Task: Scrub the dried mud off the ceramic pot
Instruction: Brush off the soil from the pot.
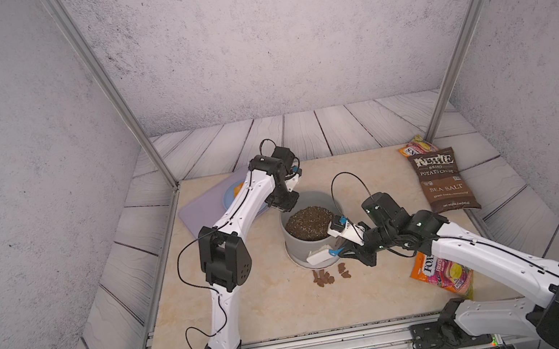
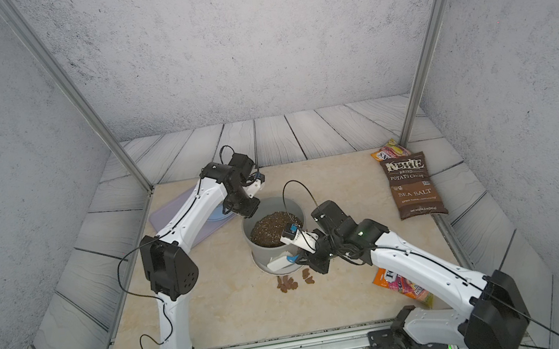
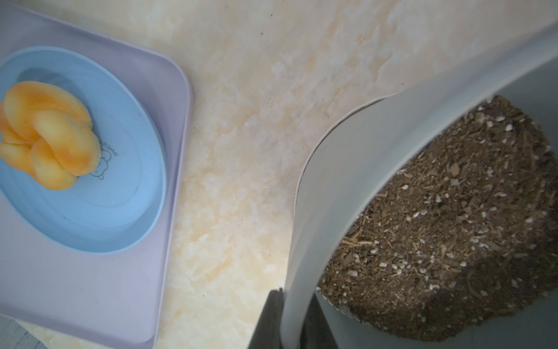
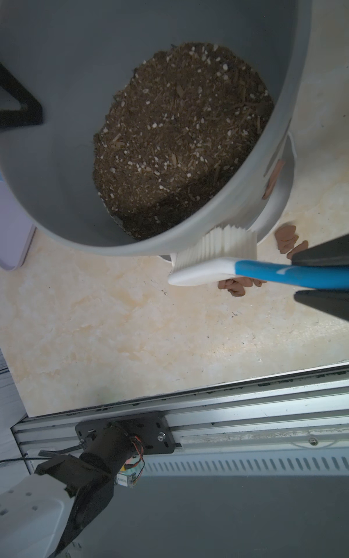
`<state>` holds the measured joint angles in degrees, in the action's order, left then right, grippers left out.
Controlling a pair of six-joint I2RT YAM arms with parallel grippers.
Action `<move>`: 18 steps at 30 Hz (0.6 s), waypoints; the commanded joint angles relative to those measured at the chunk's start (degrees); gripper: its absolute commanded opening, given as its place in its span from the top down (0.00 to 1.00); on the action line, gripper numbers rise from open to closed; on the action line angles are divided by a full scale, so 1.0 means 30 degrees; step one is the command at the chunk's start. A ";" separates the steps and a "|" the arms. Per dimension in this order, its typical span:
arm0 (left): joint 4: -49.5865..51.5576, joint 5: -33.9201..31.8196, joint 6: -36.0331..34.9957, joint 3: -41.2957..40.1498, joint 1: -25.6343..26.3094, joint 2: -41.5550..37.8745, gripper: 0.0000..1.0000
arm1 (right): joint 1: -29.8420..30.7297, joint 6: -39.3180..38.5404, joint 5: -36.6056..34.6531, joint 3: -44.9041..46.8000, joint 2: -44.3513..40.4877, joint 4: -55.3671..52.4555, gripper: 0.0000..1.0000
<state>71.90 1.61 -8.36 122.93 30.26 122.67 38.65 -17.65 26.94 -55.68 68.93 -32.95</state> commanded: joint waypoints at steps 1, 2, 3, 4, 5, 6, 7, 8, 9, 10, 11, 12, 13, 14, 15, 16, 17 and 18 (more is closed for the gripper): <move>0.0881 -0.0843 -0.1996 -0.0600 -0.0155 0.0150 1.00 | -0.0955 -0.0706 -0.0517 -0.0598 0.0601 0.0684 1.00; 0.0812 -0.0764 -0.2052 -0.0694 -0.0152 0.0084 1.00 | -0.1114 -0.0822 -0.0462 -0.0622 0.0743 0.0606 1.00; 0.0771 -0.0744 -0.2095 -0.0761 -0.0155 0.0047 1.00 | -0.1284 -0.0950 -0.0481 -0.0606 0.0867 0.0538 1.00; 0.0762 -0.0741 -0.2141 -0.0817 -0.0155 0.0005 1.00 | -0.1419 -0.0991 -0.0509 -0.0546 0.0934 0.0526 1.00; 0.0761 -0.0755 -0.2198 -0.0853 -0.0148 -0.0022 1.00 | -0.1542 -0.0953 -0.0564 -0.0439 0.1019 0.0583 1.00; 0.0746 -0.0768 -0.2242 -0.0854 -0.0154 -0.0025 1.00 | -0.1612 -0.0845 -0.0838 -0.0291 0.1165 0.0612 1.00; 0.0759 -0.0755 -0.2251 -0.0836 -0.0155 -0.0026 1.00 | -0.1614 -0.0737 -0.1202 -0.0232 0.1315 0.0539 1.00; 0.0793 -0.0706 -0.2252 -0.0775 -0.0148 -0.0022 1.00 | -0.1625 -0.0657 -0.1577 -0.0257 0.1499 0.0281 1.00; 0.0830 -0.0663 -0.2252 -0.0716 -0.0151 -0.0044 1.00 | -0.1626 -0.0501 -0.1935 -0.0217 0.1588 0.0102 1.00; 0.0853 -0.0617 -0.2252 -0.0698 -0.0147 -0.0072 1.00 | -0.1637 -0.0305 -0.2214 -0.0069 0.1566 0.0098 1.00; 0.0849 -0.0560 -0.2252 -0.0717 -0.0154 -0.0130 1.00 | -0.1635 -0.0131 -0.2399 0.0184 0.1428 0.0185 1.00; 0.0848 -0.0524 -0.2267 -0.0764 -0.0155 -0.0160 1.00 | -0.1657 0.0092 -0.2488 0.0454 0.1253 0.0335 1.00; 0.0848 -0.0483 -0.2294 -0.0780 -0.0152 -0.0182 1.00 | -0.1678 0.0285 -0.2441 0.0744 0.1066 0.0431 1.00; 0.0848 -0.0478 -0.2309 -0.0783 -0.0155 -0.0195 1.00 | -0.1691 0.0448 -0.2281 0.0963 0.0919 0.0461 1.00; 0.0848 -0.0451 -0.2311 -0.0783 -0.0155 -0.0197 1.00 | -0.1693 0.0597 -0.2012 0.1177 0.0801 0.0450 1.00; 0.0834 -0.0441 -0.2311 -0.0768 -0.0155 -0.0212 1.00 | -0.1679 0.0681 -0.1638 0.1380 0.0677 0.0379 1.00; 0.0821 -0.0425 -0.2311 -0.0755 -0.0155 -0.0243 1.00 | -0.1662 0.0743 -0.1335 0.1526 0.0555 0.0316 1.00; 0.0797 -0.0375 -0.2311 -0.0768 -0.0141 -0.0251 1.00 | -0.1671 0.0831 -0.1055 0.1717 0.0423 0.0234 1.00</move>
<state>71.05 2.02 -9.19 122.30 30.11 122.39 35.20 -17.47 28.88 -52.10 71.37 -33.23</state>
